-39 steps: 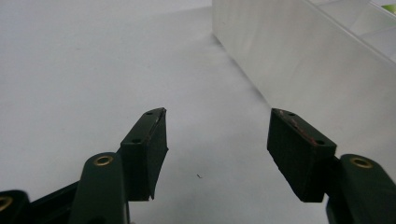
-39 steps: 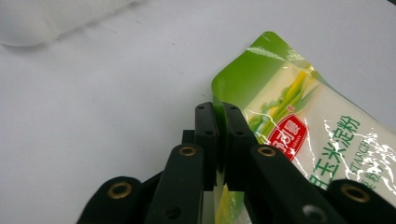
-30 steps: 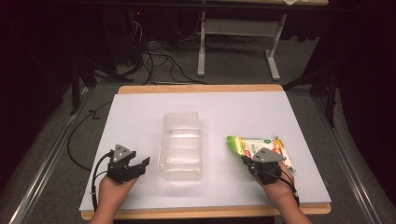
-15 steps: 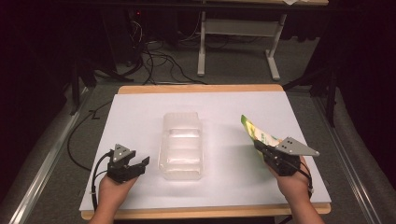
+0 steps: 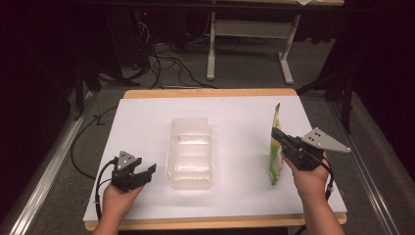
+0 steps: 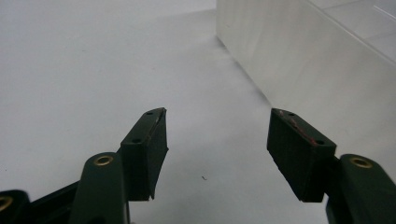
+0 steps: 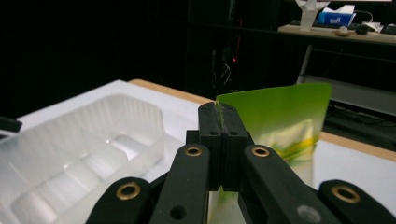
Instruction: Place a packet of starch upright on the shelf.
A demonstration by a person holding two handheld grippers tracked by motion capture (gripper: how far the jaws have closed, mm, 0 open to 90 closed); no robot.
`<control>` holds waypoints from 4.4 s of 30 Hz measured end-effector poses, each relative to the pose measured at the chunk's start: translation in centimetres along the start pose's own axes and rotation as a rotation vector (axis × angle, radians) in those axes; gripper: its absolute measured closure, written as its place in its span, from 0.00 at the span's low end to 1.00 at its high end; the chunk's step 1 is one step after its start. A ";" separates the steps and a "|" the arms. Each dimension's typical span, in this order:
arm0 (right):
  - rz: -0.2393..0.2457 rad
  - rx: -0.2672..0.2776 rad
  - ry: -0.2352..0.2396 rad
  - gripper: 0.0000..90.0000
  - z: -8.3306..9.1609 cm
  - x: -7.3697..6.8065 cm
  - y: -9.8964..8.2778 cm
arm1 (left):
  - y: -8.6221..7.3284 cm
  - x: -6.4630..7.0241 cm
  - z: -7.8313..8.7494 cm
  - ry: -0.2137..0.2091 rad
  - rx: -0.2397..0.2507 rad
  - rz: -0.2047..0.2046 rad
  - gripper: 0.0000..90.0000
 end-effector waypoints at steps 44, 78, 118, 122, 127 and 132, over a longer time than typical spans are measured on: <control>-0.104 -0.094 0.098 0.89 -3.0 0.0 -5.2 | 0.2 0.6 0.2 -0.016 0.012 -0.030 0.43; -0.001 -0.061 0.154 1.00 -2.3 -2.4 -3.3 | 0.8 2.2 0.6 -0.032 0.074 -0.021 0.53; 0.057 0.112 0.579 1.00 -8.6 -11.7 5.7 | 0.7 0.8 0.9 -0.017 0.084 0.007 0.50; 0.065 0.112 0.608 1.00 -9.5 -12.3 5.5 | 0.7 0.9 1.0 -0.022 0.081 0.024 0.50; 0.070 0.113 0.648 1.00 -10.5 -13.1 5.2 | 0.7 0.6 0.9 -0.010 0.085 0.014 0.50; 0.071 0.117 0.687 1.00 -11.2 -13.8 5.1 | 0.7 0.5 0.9 -0.008 0.085 0.019 0.50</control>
Point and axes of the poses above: each handheld gripper's, and its own axes: z roughly backward along the jaws, y roughly out of its top, x roughly to its right, the point moved 6 cm from there along -z, roughly forward along the jaws, and after that the axes turned 9 degrees about z, right-handed, at the moved point
